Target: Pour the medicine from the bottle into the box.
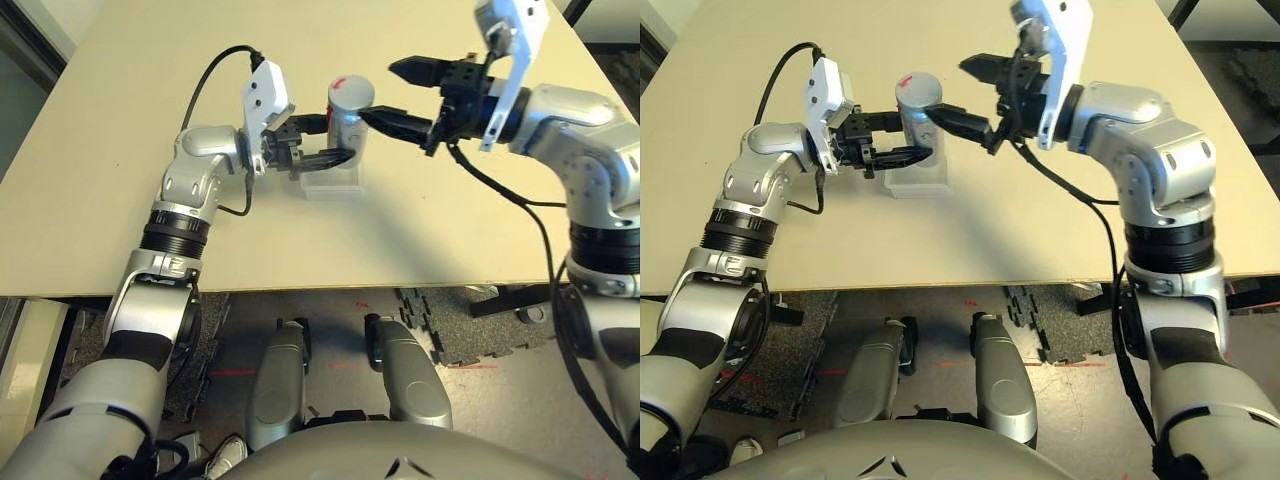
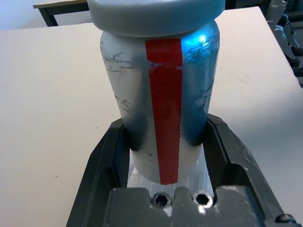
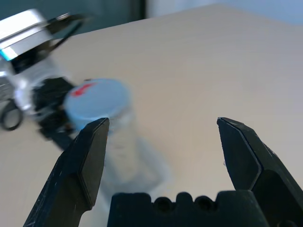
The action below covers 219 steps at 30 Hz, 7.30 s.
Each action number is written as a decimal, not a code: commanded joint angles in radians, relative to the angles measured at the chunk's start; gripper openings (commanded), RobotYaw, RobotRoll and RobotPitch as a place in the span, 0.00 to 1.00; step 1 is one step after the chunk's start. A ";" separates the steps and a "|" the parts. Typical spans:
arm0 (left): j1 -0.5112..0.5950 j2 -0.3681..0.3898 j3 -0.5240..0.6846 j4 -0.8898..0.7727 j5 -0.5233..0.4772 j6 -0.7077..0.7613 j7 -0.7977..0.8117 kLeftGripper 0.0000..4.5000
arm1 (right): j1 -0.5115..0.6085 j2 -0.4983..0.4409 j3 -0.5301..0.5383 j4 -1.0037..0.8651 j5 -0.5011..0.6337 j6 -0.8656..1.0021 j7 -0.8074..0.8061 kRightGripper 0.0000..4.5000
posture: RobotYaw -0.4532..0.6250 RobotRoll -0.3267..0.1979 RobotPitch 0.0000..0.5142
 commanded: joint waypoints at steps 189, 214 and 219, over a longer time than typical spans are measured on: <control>-0.498 0.276 -0.560 0.598 1.345 -0.999 1.316 0.53 | 0.149 -0.024 0.234 -0.016 -0.061 0.169 0.065 1.00 | 0.47 0.62 0.43; -0.161 -0.135 0.397 0.607 0.100 -0.104 0.875 0.53 | 0.137 -0.057 0.252 -0.020 -0.062 0.162 0.114 1.00 | 0.45 0.62 0.40; -0.165 -0.124 0.363 0.578 0.121 -0.116 0.865 0.53 | 0.150 -0.066 0.255 -0.025 -0.065 0.164 0.110 1.00 | 0.44 0.62 0.40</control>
